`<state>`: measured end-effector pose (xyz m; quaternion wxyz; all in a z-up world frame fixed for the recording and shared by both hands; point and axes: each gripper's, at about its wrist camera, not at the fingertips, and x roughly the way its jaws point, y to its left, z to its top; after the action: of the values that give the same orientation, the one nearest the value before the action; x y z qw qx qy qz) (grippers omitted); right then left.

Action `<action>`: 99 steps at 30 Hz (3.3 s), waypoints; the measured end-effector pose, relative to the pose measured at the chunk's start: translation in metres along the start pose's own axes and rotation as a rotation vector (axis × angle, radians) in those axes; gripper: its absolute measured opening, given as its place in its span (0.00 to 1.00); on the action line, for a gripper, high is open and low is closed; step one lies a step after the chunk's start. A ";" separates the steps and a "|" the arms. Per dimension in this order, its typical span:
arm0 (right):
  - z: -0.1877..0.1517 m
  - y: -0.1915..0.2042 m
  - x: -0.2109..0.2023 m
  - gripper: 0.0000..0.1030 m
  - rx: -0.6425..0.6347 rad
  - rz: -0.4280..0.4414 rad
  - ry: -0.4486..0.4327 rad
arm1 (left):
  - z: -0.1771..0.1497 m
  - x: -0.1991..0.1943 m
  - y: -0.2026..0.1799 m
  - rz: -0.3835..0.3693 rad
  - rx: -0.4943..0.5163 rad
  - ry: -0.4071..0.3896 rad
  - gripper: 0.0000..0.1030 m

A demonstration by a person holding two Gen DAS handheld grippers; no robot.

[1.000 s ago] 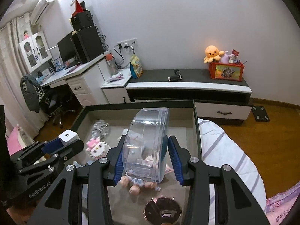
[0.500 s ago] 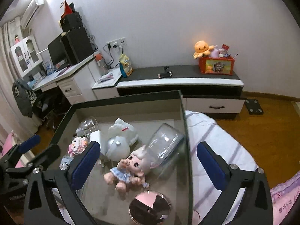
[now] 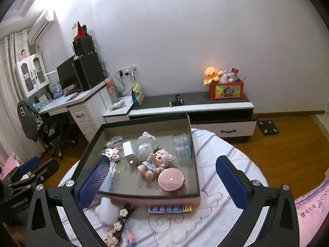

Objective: Organize rigid objects
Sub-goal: 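Move both open tools back toward the remaining items on the table, then grasp the pink block figure with the left tool while the right tool grasps the blue-gold box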

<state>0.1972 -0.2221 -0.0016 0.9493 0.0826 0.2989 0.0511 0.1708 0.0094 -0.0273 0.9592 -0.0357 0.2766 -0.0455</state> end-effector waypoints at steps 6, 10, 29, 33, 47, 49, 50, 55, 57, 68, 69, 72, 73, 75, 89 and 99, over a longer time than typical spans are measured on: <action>-0.015 0.009 -0.039 1.00 -0.033 -0.013 -0.036 | -0.009 -0.034 -0.006 0.009 0.003 -0.021 1.00; -0.032 0.013 -0.056 1.00 -0.047 -0.029 -0.035 | -0.017 -0.051 -0.011 0.008 0.012 -0.023 1.00; -0.069 0.022 -0.108 1.00 -0.075 -0.079 -0.050 | -0.056 -0.100 -0.022 0.011 0.044 -0.013 1.00; -0.070 0.025 -0.112 1.00 -0.082 -0.078 -0.056 | -0.058 -0.105 -0.022 0.014 0.044 -0.017 1.00; -0.075 0.015 -0.102 1.00 -0.065 -0.096 -0.018 | -0.070 -0.091 -0.022 0.018 0.042 0.033 1.00; -0.076 0.011 -0.098 1.00 -0.061 -0.099 -0.008 | -0.074 -0.084 -0.025 0.017 0.045 0.053 1.00; -0.076 0.008 -0.095 1.00 -0.057 -0.102 0.001 | -0.076 -0.081 -0.026 0.016 0.046 0.062 1.00; -0.082 -0.002 -0.081 1.00 -0.042 -0.109 0.038 | -0.088 -0.060 -0.036 0.011 0.049 0.117 1.00; -0.085 -0.005 -0.073 1.00 -0.039 -0.110 0.056 | -0.092 -0.050 -0.039 0.011 0.051 0.139 1.00; -0.100 -0.031 -0.033 1.00 -0.011 -0.107 0.156 | -0.115 -0.001 -0.053 0.021 0.074 0.255 1.00; -0.101 -0.032 -0.030 1.00 -0.008 -0.107 0.163 | -0.116 0.002 -0.054 0.018 0.074 0.260 1.00; -0.104 -0.036 -0.021 1.00 0.000 -0.106 0.178 | -0.120 0.017 -0.059 0.002 0.069 0.291 1.00; -0.104 -0.038 -0.019 1.00 0.003 -0.106 0.182 | -0.121 0.022 -0.061 -0.005 0.065 0.302 1.00; -0.105 -0.040 -0.016 1.00 0.006 -0.107 0.188 | -0.124 0.033 -0.066 -0.021 0.057 0.323 1.00; -0.105 -0.054 0.011 1.00 0.033 -0.099 0.224 | -0.126 0.062 -0.072 -0.083 0.045 0.358 0.62; -0.094 -0.027 0.063 1.00 -0.021 -0.034 0.273 | -0.130 0.041 -0.056 -0.076 0.073 0.344 0.62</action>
<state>0.1955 -0.2277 -0.1176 0.9014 0.0600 0.4261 0.0491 0.1315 -0.0564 -0.1537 0.8960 -0.0032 0.4332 -0.0973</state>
